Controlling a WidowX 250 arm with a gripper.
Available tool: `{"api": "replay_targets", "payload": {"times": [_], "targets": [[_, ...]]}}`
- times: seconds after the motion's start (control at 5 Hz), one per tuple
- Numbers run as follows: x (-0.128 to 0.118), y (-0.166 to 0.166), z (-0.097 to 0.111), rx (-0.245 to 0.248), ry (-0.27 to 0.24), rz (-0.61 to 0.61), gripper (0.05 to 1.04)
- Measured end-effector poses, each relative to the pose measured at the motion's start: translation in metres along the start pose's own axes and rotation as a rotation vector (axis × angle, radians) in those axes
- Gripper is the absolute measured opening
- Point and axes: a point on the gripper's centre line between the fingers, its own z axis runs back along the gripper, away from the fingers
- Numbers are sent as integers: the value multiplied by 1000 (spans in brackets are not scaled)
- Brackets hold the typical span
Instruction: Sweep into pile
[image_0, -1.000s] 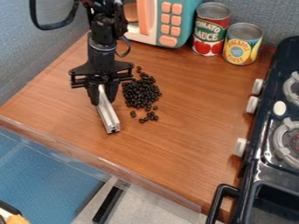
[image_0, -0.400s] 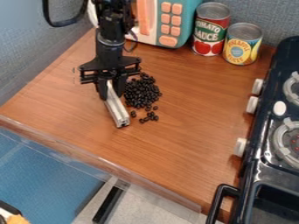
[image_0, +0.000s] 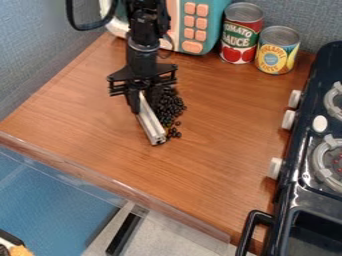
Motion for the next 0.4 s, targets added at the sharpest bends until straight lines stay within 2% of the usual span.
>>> {"api": "replay_targets", "payload": {"times": [0.4], "targets": [[-14,-15,2,-14,20,-19,333]]}}
